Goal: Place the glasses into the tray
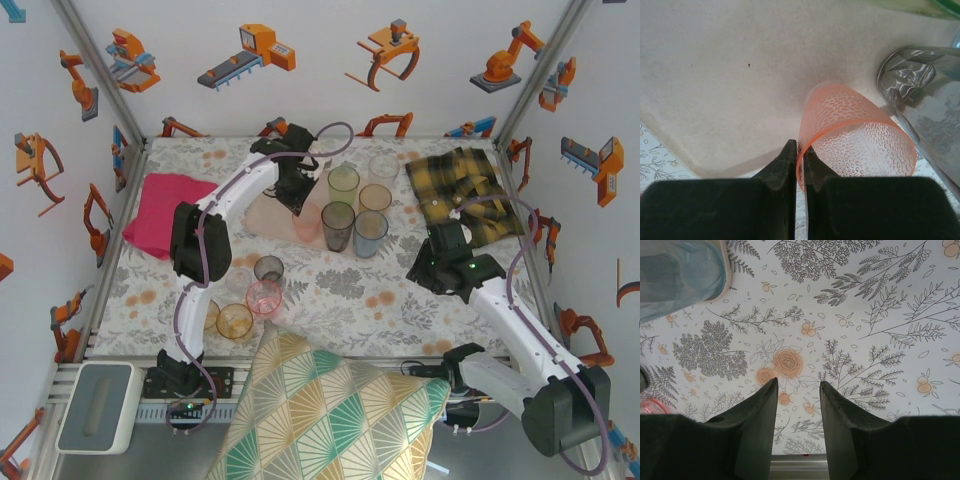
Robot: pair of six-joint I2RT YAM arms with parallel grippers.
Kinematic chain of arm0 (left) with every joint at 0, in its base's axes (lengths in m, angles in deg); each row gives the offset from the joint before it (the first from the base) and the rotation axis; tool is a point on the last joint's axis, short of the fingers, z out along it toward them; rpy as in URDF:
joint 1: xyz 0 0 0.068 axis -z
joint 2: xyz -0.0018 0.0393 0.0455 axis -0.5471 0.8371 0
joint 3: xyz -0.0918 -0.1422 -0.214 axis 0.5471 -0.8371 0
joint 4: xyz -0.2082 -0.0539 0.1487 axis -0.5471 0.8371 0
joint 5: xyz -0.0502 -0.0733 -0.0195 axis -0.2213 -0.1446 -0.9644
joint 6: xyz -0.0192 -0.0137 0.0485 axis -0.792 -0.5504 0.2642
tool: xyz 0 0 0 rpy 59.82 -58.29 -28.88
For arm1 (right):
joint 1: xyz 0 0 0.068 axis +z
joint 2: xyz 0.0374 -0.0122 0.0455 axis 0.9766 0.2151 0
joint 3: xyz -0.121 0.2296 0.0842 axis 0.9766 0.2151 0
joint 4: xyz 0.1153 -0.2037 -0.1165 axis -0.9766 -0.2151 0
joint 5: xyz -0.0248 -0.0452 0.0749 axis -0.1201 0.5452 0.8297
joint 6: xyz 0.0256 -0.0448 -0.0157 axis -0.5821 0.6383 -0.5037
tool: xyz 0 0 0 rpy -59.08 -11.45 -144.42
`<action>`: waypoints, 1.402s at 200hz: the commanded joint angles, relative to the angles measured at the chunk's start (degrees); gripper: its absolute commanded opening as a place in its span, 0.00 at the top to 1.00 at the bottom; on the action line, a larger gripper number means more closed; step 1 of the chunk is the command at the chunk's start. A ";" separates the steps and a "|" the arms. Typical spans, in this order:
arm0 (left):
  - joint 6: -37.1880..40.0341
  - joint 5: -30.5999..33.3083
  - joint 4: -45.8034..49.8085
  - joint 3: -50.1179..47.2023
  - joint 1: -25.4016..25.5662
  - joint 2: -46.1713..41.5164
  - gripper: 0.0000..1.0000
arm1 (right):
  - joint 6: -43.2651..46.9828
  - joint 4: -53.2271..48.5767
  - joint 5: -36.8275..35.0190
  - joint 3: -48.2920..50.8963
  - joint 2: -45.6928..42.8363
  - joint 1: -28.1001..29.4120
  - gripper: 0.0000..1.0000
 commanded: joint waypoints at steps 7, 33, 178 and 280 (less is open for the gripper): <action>-0.51 0.42 -0.12 -0.86 0.29 -0.56 0.88 | -0.24 0.82 0.03 0.78 -0.44 -0.43 0.60; -0.39 0.67 -0.43 -1.66 0.42 -0.99 0.87 | -0.31 0.76 0.08 1.08 -0.96 -0.37 0.60; 0.63 1.55 0.39 -0.15 0.41 -3.72 0.64 | -0.60 -0.39 0.06 0.84 -2.61 -0.45 0.60; 0.85 0.87 3.39 1.28 0.09 -10.83 0.49 | -0.60 -0.43 -0.01 0.94 -2.72 -0.48 0.60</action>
